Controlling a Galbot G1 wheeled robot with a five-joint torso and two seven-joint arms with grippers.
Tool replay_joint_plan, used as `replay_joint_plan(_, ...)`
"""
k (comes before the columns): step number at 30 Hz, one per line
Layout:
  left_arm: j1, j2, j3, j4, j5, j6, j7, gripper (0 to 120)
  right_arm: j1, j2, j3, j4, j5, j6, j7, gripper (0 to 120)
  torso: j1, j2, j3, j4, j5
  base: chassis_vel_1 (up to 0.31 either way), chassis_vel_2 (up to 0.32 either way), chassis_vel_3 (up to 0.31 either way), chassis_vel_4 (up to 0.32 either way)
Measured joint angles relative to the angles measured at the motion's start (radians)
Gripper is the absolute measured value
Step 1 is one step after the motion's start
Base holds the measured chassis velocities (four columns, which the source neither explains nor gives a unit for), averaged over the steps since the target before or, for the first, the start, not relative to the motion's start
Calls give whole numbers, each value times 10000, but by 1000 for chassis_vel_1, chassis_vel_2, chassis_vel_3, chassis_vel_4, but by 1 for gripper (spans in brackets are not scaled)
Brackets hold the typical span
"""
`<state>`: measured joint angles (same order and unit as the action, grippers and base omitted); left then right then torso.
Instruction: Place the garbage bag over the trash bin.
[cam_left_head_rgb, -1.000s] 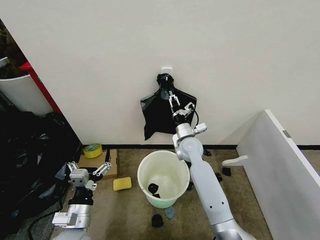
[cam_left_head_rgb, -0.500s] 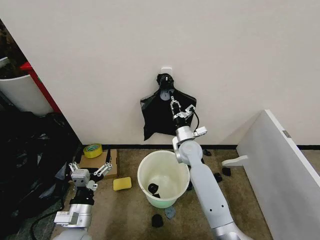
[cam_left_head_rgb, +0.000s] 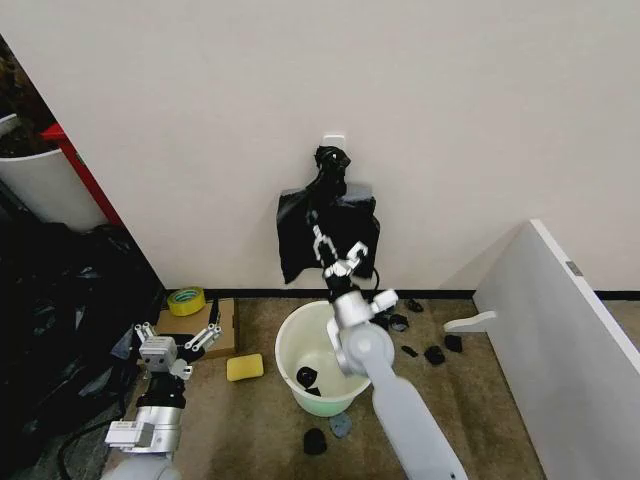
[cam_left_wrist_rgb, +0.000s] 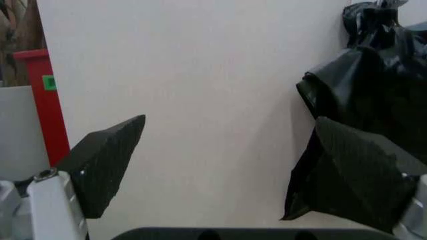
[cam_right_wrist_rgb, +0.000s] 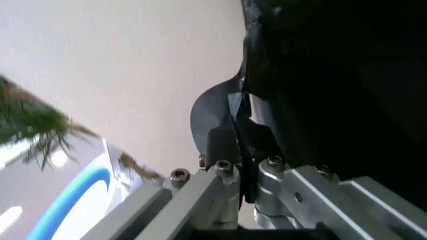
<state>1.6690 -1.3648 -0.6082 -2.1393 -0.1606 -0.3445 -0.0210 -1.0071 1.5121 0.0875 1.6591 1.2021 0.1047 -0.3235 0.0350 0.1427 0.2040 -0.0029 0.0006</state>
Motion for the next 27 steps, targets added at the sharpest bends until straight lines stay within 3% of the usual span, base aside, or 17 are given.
replay_joint_plan(11,-38,36,7,1,-2,-3,8,100,-709,-998,-302,-116,-889,206,-1085,0,0,0,1,2,2,0,0,0,0)
replay_joint_plan(27,-138,70,-22,11,-101,-3,10,100,-1559,-1964,17,-1112,-2509,185,-4655,0,1,0,1,3,0,0,0,0,0)
